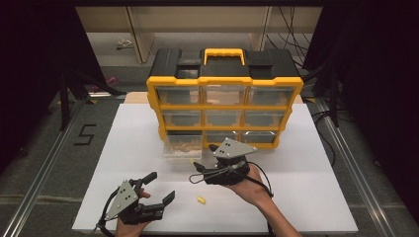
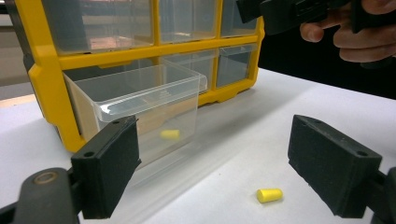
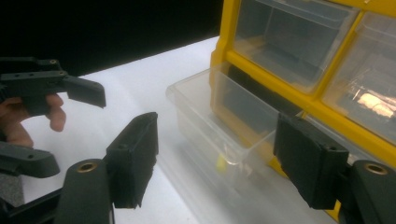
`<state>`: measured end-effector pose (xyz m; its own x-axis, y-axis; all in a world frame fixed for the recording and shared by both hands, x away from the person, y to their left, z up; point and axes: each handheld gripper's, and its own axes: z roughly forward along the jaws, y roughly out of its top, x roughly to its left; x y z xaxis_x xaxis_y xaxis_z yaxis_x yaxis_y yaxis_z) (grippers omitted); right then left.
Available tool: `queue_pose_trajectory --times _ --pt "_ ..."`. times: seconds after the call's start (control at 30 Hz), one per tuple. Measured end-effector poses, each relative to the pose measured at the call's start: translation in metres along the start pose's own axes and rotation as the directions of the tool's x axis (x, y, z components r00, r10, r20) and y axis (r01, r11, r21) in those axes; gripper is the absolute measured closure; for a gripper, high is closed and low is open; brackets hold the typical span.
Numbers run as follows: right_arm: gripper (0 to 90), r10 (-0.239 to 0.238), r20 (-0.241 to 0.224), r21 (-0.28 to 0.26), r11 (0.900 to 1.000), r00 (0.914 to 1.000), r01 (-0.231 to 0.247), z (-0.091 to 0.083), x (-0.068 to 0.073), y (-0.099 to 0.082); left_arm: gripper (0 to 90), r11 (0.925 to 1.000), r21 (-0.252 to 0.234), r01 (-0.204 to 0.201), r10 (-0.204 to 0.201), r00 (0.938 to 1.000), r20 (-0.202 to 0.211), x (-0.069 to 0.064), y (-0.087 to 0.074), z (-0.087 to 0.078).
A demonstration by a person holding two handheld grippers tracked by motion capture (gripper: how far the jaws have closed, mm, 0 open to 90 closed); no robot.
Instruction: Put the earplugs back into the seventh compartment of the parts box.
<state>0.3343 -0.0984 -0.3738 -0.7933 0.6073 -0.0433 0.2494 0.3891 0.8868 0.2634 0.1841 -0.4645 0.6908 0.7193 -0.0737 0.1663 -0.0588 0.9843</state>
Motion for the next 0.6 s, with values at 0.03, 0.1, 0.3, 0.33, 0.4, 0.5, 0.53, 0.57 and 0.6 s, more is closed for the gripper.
queue_pose_trajectory --times 0.03,0.1,0.3,0.33,0.4,0.5,0.53,0.57,0.6 --pt "30.6 0.003 -0.005 0.001 1.0 1.0 -0.003 -0.001 0.001 -0.001 16.7 1.0 -0.002 0.001 -0.001 1.0 0.0 0.0 0.0 0.0" --pt "29.5 0.007 -0.016 0.003 1.0 0.9998 -0.007 -0.003 0.002 -0.005 16.7 1.0 -0.007 0.003 -0.003 1.0 -0.001 0.0 0.001 -0.001" --pt "26.5 -0.007 -0.031 0.022 0.9997 0.9995 0.008 -0.003 0.007 -0.013 16.7 1.0 -0.008 0.003 -0.003 1.0 0.001 0.0 0.001 -0.002" --pt "26.2 -0.009 -0.031 0.024 0.9997 0.9995 0.009 -0.003 0.008 -0.014 16.6 0.9999 -0.01 0.003 -0.003 1.0 0.003 0.0 0.001 -0.002" --pt "25.9 -0.003 -0.035 0.026 0.9997 0.9994 0.004 -0.003 0.009 -0.016 16.6 0.9999 -0.013 0.001 -0.001 1.0 0.005 0.0 0.001 -0.002" --pt "25.5 -0.001 -0.04 0.033 0.9994 0.9992 0.002 -0.003 0.01 -0.018 16.6 0.9999 -0.012 0.001 -0.001 1.0 0.006 -0.001 0.001 -0.002" --pt "25.3 -0.001 -0.048 0.046 0.9989 0.9989 0.003 -0.002 0.011 -0.02 16.6 0.9999 -0.011 0.001 0.0 1.0 0.006 -0.001 0.001 -0.002" --pt "25.3 -0.001 -0.048 0.046 0.9989 0.9989 0.003 -0.002 0.011 -0.02 16.6 0.9999 -0.012 0.001 -0.001 1.0 0.007 -0.001 0.001 -0.002" --pt "25.2 -0.001 -0.05 0.055 0.9985 0.9987 0.003 -0.002 0.011 -0.021 16.5 0.9999 -0.013 0.001 -0.001 1.0 0.007 -0.001 0.001 -0.002"
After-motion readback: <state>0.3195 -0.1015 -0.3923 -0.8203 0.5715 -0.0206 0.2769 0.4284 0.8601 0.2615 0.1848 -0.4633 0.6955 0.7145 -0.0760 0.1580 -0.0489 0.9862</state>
